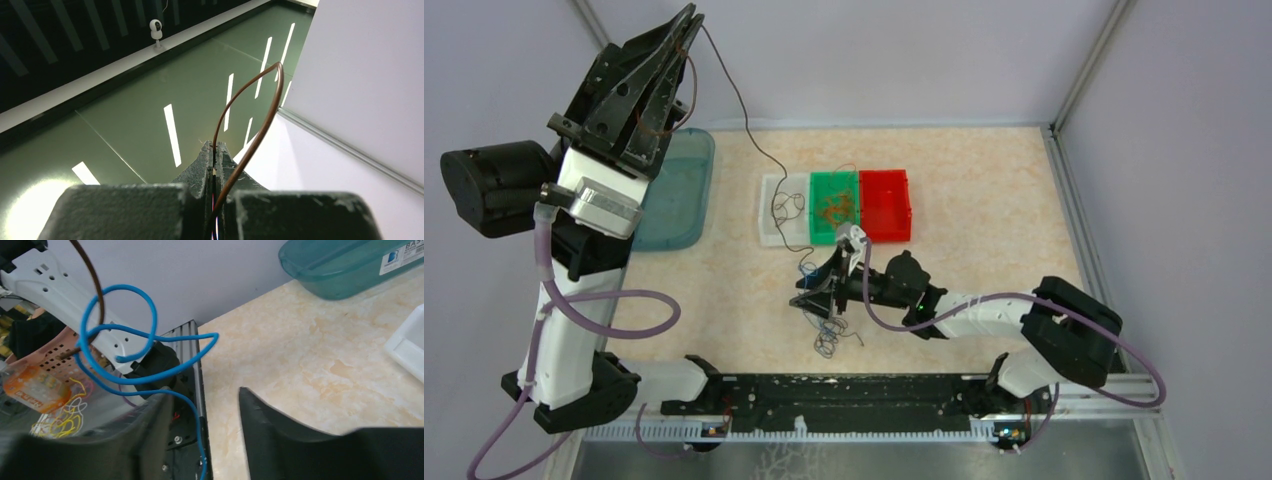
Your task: Untangle the cables
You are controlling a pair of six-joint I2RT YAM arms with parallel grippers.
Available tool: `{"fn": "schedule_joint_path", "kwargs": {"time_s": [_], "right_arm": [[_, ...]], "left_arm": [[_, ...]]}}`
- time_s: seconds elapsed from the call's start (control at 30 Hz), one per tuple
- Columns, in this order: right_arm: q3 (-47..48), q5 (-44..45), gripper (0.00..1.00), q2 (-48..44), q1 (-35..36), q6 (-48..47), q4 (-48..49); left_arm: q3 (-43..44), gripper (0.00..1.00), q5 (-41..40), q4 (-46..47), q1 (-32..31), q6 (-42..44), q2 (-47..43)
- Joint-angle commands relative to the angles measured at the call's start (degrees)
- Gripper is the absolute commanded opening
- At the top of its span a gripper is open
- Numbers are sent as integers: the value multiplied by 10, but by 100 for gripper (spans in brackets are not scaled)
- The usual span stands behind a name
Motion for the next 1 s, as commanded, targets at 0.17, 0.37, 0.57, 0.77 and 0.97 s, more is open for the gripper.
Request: {"fn": "schedule_joint_path", "kwargs": {"time_s": [0.17,0.37,0.57,0.77,0.97], "right_arm": [[-20,75,0,8,6,-3,8],[-71,183,0,9,5,1,-39],[-75,250,0,11,5,14,-106],[-72,247,0,-14,5,8,-105],[-52,290,0,-80,5,-29,-166]], "left_arm": [[12,0,-12,2,-2,41,10],[85,0,-88,11,-2,74,67],[115,0,-113,38,-2,115,92],[43,0,-98,-26,-2,151,65],[-58,0,-149,-107,-2,192,44]]}}
